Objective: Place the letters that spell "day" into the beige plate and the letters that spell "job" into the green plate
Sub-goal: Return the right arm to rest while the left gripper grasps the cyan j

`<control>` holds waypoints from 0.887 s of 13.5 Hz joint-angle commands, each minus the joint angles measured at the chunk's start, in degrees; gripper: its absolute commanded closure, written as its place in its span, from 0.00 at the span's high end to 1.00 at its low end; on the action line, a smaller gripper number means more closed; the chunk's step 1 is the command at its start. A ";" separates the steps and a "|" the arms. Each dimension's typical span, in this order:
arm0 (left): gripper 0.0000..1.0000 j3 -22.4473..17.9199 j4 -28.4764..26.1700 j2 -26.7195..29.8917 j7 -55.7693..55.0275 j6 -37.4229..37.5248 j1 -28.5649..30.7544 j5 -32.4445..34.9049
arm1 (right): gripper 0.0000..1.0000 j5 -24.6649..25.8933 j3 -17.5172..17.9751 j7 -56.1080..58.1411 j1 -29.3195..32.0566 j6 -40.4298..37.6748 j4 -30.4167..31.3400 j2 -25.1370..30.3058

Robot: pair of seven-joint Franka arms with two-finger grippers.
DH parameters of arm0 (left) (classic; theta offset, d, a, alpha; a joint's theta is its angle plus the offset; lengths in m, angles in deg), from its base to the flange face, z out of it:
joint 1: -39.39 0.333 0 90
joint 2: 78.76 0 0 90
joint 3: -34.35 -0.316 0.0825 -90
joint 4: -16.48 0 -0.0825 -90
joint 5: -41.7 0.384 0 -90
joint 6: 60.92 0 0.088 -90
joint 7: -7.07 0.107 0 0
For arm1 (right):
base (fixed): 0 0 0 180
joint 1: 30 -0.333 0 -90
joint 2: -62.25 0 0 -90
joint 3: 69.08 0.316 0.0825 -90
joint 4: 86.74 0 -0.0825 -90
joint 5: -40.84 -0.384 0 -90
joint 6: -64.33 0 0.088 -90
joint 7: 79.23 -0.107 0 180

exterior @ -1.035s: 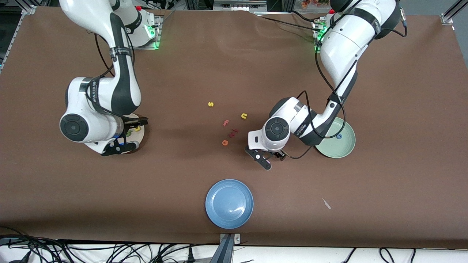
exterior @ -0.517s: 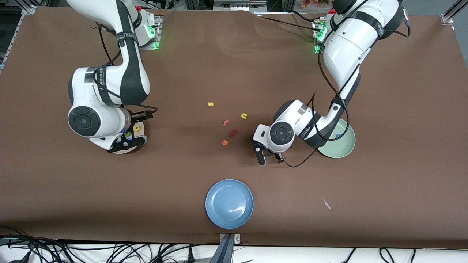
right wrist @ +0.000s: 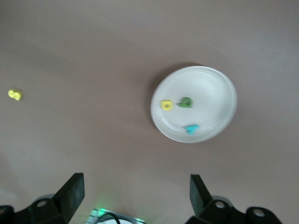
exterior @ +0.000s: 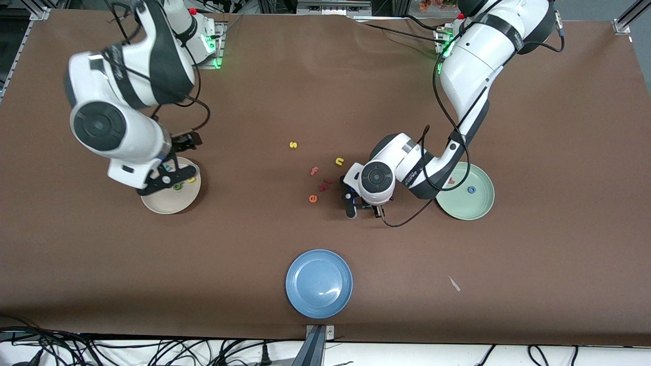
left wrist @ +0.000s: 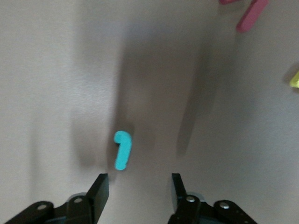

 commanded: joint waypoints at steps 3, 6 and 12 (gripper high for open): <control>0.60 -0.31 -0.76 0.33 -0.41 -1.82 -1.09 2.84 | 1.00 2.24 3.90 -0.75 8.47 -3.89 2.88 9.68; 0.58 -0.48 -0.76 -0.55 -0.50 -5.33 -1.09 2.83 | 1.00 -0.83 3.90 -0.75 12.51 -3.89 4.81 13.73; 0.15 -0.48 -1.11 -0.90 -0.59 -5.69 -1.35 2.83 | 1.00 -2.43 1.37 -1.45 15.16 -1.44 8.60 15.85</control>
